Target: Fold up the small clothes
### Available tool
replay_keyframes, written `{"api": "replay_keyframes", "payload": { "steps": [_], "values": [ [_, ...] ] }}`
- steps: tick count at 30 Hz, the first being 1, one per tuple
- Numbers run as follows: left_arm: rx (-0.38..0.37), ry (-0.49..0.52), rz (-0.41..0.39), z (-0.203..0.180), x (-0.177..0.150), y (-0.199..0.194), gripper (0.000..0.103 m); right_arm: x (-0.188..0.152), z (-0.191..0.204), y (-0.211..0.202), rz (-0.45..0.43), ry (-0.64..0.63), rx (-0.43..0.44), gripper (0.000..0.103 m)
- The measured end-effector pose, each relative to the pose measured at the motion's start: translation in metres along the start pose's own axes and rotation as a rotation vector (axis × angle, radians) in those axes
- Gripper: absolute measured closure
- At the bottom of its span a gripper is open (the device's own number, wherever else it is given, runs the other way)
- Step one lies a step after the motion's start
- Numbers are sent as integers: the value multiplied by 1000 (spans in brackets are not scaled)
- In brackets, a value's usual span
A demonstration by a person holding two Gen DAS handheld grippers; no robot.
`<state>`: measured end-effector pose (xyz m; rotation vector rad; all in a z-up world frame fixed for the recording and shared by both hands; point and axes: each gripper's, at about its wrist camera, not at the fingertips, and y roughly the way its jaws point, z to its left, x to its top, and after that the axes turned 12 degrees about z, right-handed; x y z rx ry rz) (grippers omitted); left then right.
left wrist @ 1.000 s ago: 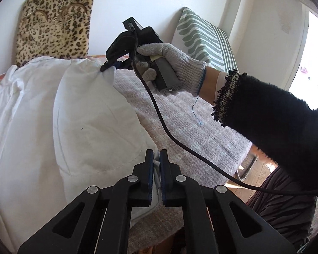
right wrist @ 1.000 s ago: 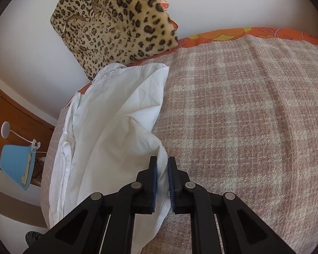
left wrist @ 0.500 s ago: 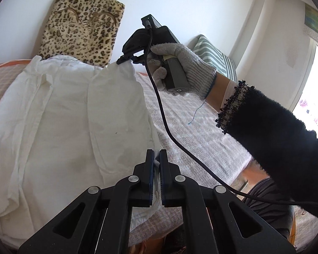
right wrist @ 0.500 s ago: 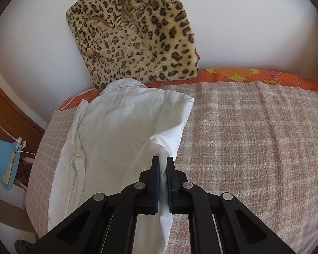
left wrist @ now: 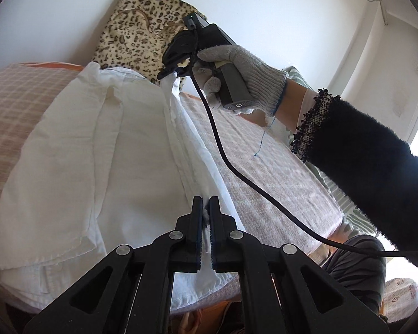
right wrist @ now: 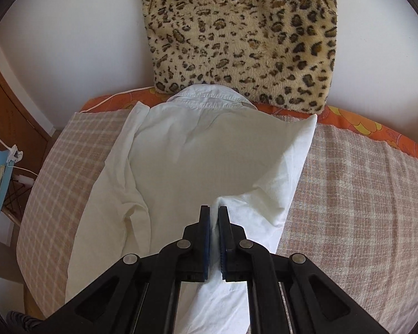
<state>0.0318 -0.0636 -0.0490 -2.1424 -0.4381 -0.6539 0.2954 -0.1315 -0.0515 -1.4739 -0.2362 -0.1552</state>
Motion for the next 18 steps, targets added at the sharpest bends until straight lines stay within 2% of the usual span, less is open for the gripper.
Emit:
{"api": "replay_keyframes", "payload": {
  "steps": [10, 18],
  "values": [
    [52, -53, -7, 23, -12, -14, 100, 10, 56, 38, 62, -78, -53, 100],
    [94, -95, -1, 40, -18, -18, 100, 16, 74, 64, 98, -87, -64, 100]
  ]
}}
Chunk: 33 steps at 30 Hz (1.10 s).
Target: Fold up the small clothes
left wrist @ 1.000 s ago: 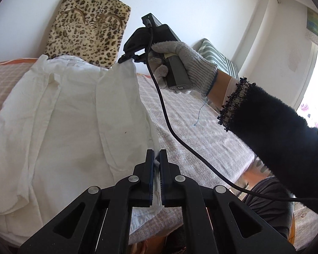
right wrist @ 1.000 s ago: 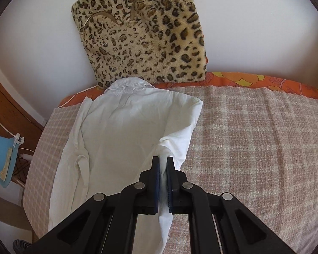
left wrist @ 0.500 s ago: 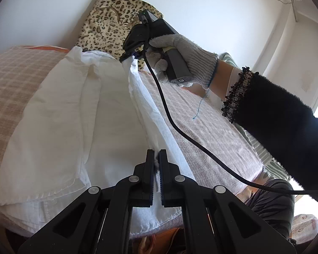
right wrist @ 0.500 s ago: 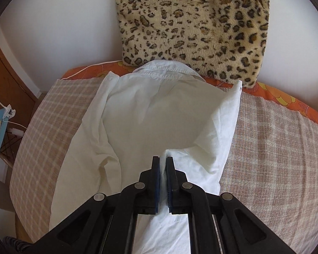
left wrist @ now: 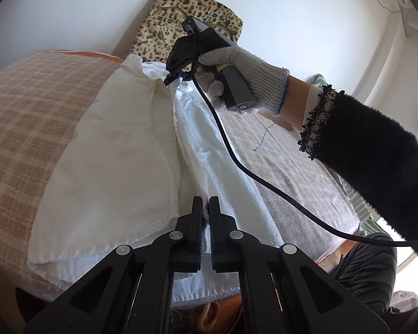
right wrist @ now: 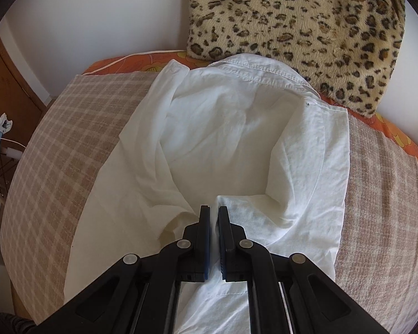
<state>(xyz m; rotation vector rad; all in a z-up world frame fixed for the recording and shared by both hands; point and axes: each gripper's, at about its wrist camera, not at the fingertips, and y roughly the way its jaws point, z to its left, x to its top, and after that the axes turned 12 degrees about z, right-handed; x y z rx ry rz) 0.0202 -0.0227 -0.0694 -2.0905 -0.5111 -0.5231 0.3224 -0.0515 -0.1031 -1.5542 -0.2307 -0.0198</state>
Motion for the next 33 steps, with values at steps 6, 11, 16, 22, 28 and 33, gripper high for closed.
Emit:
{"api": "replay_keyframes", "payload": {
  "steps": [6, 11, 16, 22, 28, 33],
  "values": [
    [11, -20, 30, 4, -2, 3, 100, 2, 5, 12, 23, -16, 3, 94],
    [28, 18, 70, -6, -2, 0, 91, -18, -14, -29, -71, 4, 121, 74],
    [-17, 91, 92, -14, -4, -27, 90, -72, -52, -81, -185, 46, 210, 73],
    [0, 212, 83, -12, 27, -56, 81, -136, -88, -96, -217, 112, 230, 71],
    [115, 262, 108, 28, 70, -44, 77, -193, -67, -78, -124, 70, 216, 71],
    [125, 122, 184, 74, 83, -28, 65, -239, -43, -64, -34, 59, 251, 58]
  ]
}}
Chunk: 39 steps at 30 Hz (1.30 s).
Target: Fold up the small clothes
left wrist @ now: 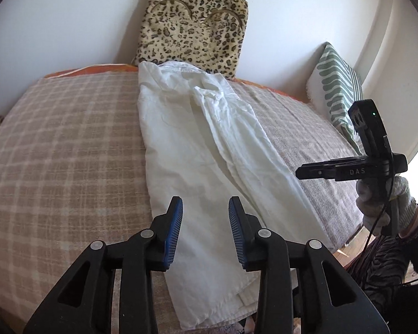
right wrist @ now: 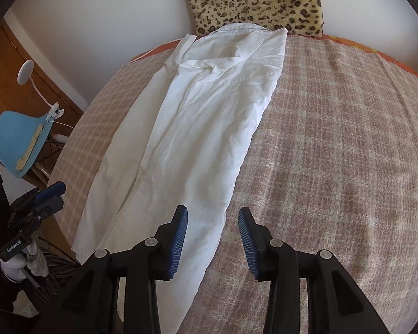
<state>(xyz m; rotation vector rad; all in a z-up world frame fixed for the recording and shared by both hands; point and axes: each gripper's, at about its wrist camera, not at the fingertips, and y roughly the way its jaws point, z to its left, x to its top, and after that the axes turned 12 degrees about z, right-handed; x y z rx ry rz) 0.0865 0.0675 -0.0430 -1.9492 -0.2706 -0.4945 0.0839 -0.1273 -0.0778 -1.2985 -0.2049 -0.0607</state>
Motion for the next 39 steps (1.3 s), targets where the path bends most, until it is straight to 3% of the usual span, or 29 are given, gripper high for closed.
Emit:
{"api": "replay_keyframes", "payload": {
  "steps": [3, 9, 12, 13, 14, 15, 17, 21, 23, 25, 27, 32, 35, 39],
  "values": [
    [-14, -68, 41, 16, -11, 4, 59, -26, 2, 6, 49, 22, 79, 50],
    [-102, -169, 131, 32, -30, 17, 59, -53, 2, 15, 124, 57, 206, 51],
    [-124, -198, 152, 36, -35, 22, 65, -59, 6, 26, 153, 58, 226, 68],
    [-117, -195, 143, 36, -36, 22, 71, -60, 6, 26, 142, 60, 222, 74],
    [-115, -186, 144, 35, -36, 22, 91, -60, 6, 26, 142, 60, 222, 79],
    [-105, -178, 138, 35, -35, 21, 98, -61, 4, 25, 139, 69, 231, 89],
    [-80, -158, 118, 35, -34, 18, 100, -63, -4, 19, 134, 97, 252, 95],
    [-57, -116, 106, 32, -38, 13, 100, -69, -9, 7, 104, 75, 229, 97],
    [-70, -125, 118, 33, -40, 14, 100, -72, -10, 12, 125, 71, 240, 90],
    [-81, -139, 130, 35, -42, 14, 92, -74, -12, 16, 140, 92, 279, 70],
    [-88, -152, 144, 38, -46, 13, 84, -81, -16, 17, 134, 112, 329, 66],
    [-62, -131, 119, 41, -47, 4, 84, -94, -25, 25, 147, 136, 476, 66],
    [-42, -47, 77, 31, -35, -5, 84, -96, -27, 28, 139, 149, 523, 67],
    [-43, 120, 49, 4, -17, -6, 84, -96, -18, 31, 136, 122, 457, 91]
  ]
}}
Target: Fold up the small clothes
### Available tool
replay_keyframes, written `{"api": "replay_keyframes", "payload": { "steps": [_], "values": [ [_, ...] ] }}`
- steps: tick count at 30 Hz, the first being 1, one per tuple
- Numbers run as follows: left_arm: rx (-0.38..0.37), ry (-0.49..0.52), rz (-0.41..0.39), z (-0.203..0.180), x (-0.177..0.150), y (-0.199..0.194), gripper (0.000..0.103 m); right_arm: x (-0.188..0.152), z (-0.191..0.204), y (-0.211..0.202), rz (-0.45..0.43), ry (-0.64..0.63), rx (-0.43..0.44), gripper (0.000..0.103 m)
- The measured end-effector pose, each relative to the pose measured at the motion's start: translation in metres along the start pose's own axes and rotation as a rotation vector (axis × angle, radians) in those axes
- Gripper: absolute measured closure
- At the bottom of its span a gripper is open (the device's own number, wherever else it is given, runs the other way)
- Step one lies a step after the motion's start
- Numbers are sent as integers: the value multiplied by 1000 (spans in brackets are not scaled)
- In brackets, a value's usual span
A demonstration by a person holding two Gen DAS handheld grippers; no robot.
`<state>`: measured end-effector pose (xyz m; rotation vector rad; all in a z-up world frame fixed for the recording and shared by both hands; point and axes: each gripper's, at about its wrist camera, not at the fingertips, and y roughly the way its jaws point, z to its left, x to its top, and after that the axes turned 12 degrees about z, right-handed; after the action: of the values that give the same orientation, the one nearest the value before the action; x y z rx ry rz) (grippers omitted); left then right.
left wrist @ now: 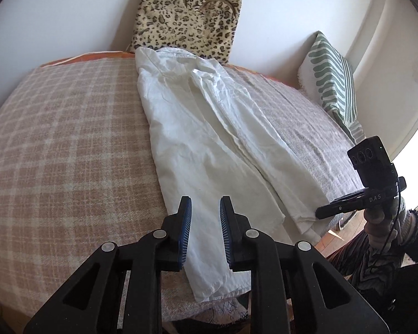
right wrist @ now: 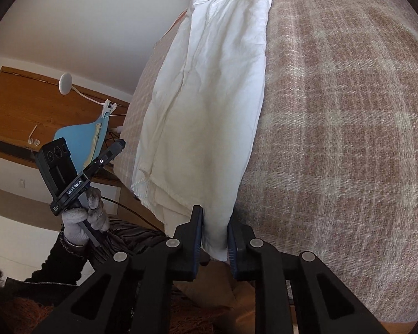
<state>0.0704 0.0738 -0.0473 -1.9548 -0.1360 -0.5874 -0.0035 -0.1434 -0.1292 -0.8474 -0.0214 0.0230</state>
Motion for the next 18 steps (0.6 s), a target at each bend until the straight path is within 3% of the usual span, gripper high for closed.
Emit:
{"api": "replay_keyframes", "payload": {
  "steps": [2, 5, 8, 10, 13, 16, 18],
  "values": [
    [33, 71, 29, -13, 6, 9, 84, 0, 2, 0, -5, -4, -30, 97],
    [75, 57, 80, -11, 2, 20, 84, -4, 1, -5, -16, -17, -39, 97],
    [120, -14, 142, 2, -9, 24, 55, -11, 0, -9, -13, -23, -10, 86],
    [87, -68, 173, 11, -20, 24, 55, -15, -6, -12, -13, -16, 31, 74],
    [33, -117, 175, 16, -35, 19, 55, -18, -7, -12, -11, -24, 40, 74],
    [-34, -156, 174, 21, -36, 17, 59, -15, -7, -8, -6, -14, 68, 77],
    [-111, -203, 182, 26, -37, 20, 93, -14, -9, -5, 3, -2, 75, 87]
  ]
}}
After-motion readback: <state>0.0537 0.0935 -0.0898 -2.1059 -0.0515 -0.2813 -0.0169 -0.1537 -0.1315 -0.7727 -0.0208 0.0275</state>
